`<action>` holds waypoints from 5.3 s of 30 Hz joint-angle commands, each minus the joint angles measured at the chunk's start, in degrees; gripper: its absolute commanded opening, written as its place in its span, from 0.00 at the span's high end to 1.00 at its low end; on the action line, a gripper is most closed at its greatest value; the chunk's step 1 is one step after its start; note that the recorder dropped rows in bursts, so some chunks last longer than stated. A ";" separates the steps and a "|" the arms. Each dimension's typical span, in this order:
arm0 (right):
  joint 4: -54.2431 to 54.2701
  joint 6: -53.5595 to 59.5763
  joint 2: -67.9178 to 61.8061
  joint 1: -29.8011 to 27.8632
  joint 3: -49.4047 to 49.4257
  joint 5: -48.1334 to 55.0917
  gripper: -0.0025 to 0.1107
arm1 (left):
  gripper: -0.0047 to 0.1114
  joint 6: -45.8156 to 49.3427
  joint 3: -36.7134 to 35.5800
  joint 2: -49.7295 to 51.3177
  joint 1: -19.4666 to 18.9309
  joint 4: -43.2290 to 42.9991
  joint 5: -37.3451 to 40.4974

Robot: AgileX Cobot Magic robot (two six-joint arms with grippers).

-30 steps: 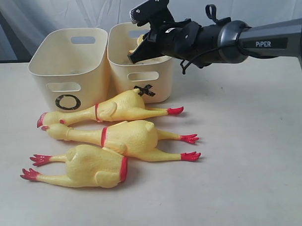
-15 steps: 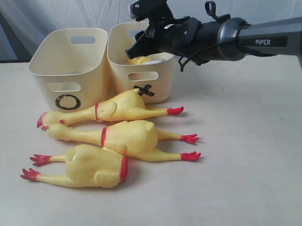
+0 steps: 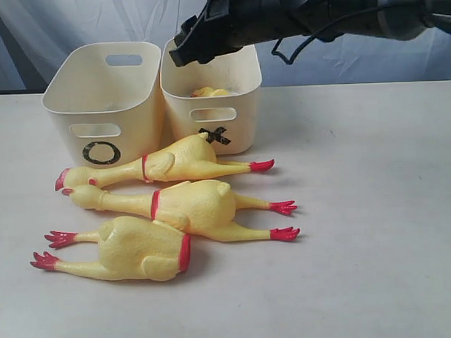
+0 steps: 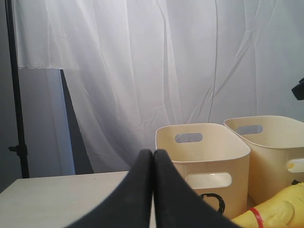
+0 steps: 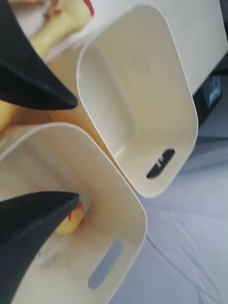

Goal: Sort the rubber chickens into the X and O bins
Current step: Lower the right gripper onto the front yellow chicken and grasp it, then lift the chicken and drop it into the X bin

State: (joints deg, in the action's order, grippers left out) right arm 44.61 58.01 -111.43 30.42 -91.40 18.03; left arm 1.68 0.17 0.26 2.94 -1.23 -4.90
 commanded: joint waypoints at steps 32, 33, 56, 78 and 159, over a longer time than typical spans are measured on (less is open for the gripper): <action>-18.52 -1.19 -8.96 16.34 -0.33 27.96 0.38 | 0.96 -0.43 -0.17 -0.26 -0.02 0.73 -0.29; -18.26 -1.19 -9.48 16.34 -0.33 27.84 0.38 | 0.96 -0.43 -0.17 -0.26 -0.02 0.73 -0.29; -16.98 -2.72 -13.42 16.34 -0.33 27.33 0.44 | 0.96 -0.43 -0.17 -0.26 -0.02 0.73 -0.29; -13.19 -2.72 -11.95 16.34 -0.33 37.24 0.99 | 0.96 -0.43 -0.17 -0.26 -0.02 0.73 -0.29; 19.86 -1.15 -12.17 3.32 -0.33 -26.08 0.58 | 0.96 -0.43 -0.17 -0.26 -0.02 0.73 -0.29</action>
State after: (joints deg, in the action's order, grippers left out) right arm 64.46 56.82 -123.83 33.98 -91.50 -8.03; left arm 1.53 0.17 0.26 2.94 -0.91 -4.90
